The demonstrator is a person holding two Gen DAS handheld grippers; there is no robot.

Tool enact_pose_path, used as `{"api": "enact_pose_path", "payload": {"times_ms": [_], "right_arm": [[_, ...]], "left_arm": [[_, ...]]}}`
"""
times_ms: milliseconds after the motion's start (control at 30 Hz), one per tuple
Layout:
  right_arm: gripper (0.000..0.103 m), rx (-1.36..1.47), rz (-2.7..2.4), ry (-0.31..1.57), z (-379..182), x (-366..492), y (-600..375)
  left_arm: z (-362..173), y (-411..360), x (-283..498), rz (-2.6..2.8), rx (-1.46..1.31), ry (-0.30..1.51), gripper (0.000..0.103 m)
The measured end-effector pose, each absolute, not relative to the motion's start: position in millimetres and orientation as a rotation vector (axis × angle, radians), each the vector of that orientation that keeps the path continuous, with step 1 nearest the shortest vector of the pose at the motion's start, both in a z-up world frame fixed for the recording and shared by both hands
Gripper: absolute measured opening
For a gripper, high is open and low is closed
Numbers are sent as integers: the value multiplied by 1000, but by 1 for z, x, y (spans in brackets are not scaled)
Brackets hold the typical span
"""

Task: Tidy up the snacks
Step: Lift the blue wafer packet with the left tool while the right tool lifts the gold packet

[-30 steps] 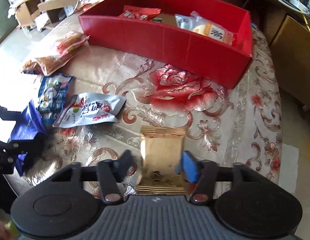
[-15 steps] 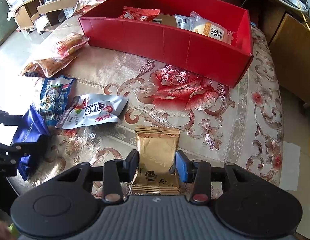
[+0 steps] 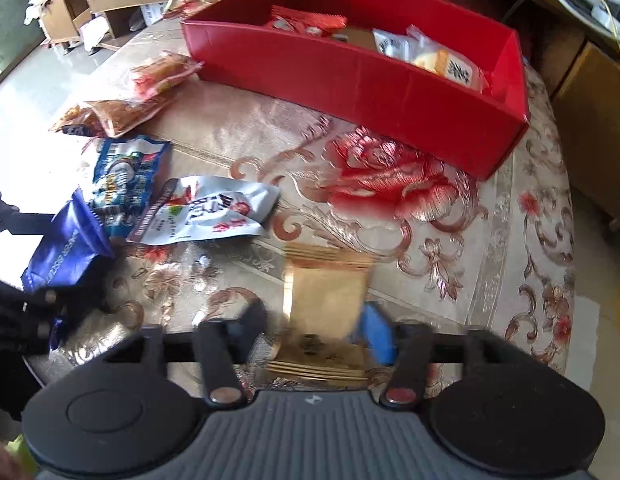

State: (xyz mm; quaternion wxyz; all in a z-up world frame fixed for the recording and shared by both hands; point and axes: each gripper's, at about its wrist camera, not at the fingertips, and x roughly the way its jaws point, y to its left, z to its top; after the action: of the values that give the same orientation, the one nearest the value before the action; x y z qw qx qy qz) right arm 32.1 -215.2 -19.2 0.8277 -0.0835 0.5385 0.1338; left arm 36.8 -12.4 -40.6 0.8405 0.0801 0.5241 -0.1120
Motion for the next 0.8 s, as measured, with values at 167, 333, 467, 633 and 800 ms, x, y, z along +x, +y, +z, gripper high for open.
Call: {"api": "enact_pose_path", "payload": {"times_ms": [167,333,467,633,800], "right_arm": [[37,-191,302,1121,-13,24,-210],[37,-126,296,1069,4,17,-216],[37,-97,301,1037,15,13,-215],[37,-68,302,1005,25,13,-215],[37,-31,295,981,33,16,-219]], "left_arm": [[-35,-8,36,-236,103,1112,70],[-25,-9,32,-259,58,1082,70],[-15,-12,33,-268,25,1051,70],[-5,-19,38,-283,7,1015,70],[3,-22,48,-280,-11,988,70]]}}
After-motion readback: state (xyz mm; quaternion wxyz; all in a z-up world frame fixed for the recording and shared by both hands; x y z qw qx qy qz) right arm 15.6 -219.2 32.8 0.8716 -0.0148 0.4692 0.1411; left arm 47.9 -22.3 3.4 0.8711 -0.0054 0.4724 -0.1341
